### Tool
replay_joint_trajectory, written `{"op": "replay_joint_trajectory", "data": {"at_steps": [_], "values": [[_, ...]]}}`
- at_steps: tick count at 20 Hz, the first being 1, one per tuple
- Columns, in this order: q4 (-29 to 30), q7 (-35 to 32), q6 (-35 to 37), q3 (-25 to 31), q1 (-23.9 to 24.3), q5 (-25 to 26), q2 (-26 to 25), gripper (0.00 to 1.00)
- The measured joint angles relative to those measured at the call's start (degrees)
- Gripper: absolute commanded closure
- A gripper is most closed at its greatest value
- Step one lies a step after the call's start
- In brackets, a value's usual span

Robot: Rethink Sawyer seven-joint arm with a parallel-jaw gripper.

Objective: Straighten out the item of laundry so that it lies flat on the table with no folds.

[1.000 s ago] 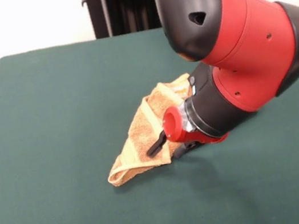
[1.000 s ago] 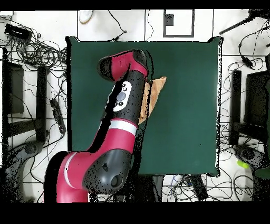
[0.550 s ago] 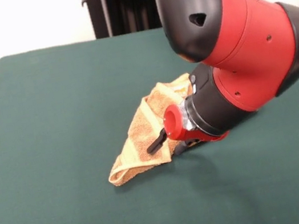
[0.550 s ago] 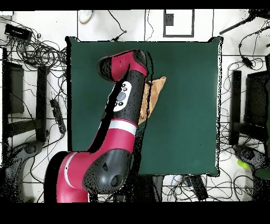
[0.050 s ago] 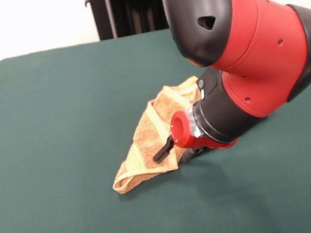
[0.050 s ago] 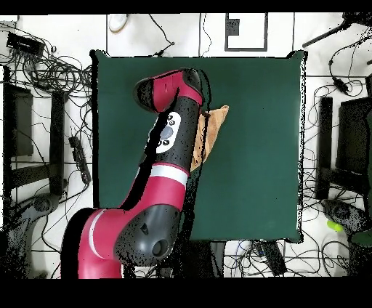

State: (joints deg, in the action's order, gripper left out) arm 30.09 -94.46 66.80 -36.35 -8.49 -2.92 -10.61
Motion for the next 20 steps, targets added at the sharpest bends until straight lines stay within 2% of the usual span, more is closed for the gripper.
{"op": "replay_joint_trajectory", "data": {"at_steps": [18, 19, 20], "values": [[-0.1, 0.0, -7.4, -1.1, -0.2, 5.5, -0.2, 0.0], [-0.1, 0.0, -7.8, -1.1, -0.1, 5.5, -0.3, 1.0], [-0.1, 0.0, -7.8, -1.1, 0.0, 5.5, -0.4, 1.0]]}}
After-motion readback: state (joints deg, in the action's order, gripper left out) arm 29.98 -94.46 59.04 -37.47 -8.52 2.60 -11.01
